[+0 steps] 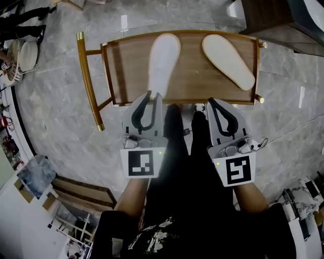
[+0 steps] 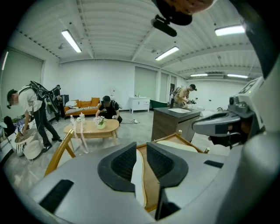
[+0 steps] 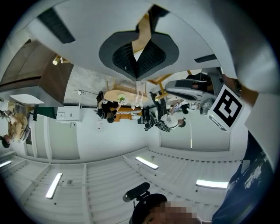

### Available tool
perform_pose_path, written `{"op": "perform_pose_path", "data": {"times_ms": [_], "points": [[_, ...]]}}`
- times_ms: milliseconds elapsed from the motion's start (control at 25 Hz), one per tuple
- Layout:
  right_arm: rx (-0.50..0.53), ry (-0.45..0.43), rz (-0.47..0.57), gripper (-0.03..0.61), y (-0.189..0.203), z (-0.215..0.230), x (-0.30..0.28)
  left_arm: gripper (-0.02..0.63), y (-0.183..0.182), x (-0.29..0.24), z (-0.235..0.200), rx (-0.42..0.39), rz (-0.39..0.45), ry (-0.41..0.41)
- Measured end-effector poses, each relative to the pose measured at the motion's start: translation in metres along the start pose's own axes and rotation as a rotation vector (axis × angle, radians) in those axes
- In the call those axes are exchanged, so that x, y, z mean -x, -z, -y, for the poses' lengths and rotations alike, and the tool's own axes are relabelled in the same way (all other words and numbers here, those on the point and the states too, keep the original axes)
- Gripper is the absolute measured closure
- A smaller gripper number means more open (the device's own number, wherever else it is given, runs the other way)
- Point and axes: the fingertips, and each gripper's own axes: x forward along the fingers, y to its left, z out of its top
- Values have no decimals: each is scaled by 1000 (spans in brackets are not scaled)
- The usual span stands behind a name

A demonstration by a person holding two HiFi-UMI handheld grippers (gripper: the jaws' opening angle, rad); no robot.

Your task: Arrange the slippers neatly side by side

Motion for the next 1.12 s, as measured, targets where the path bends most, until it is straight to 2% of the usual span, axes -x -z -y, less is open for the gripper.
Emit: {"op": "perform_pose_path", "data": {"times_ms": [40, 520, 720, 1120], "points": [[-7, 6, -5, 588, 2, 1, -4, 551, 3, -5, 0, -6, -12, 14], [-66, 25, -80, 586, 42, 5, -45, 526, 54, -55, -11, -41, -143, 66], [-50, 28, -81, 588, 44, 3, -55, 499, 62, -80, -24, -33, -125, 52], [-48, 40, -118, 588, 53, 7, -50, 462, 80, -125, -27, -26, -168, 66]]}}
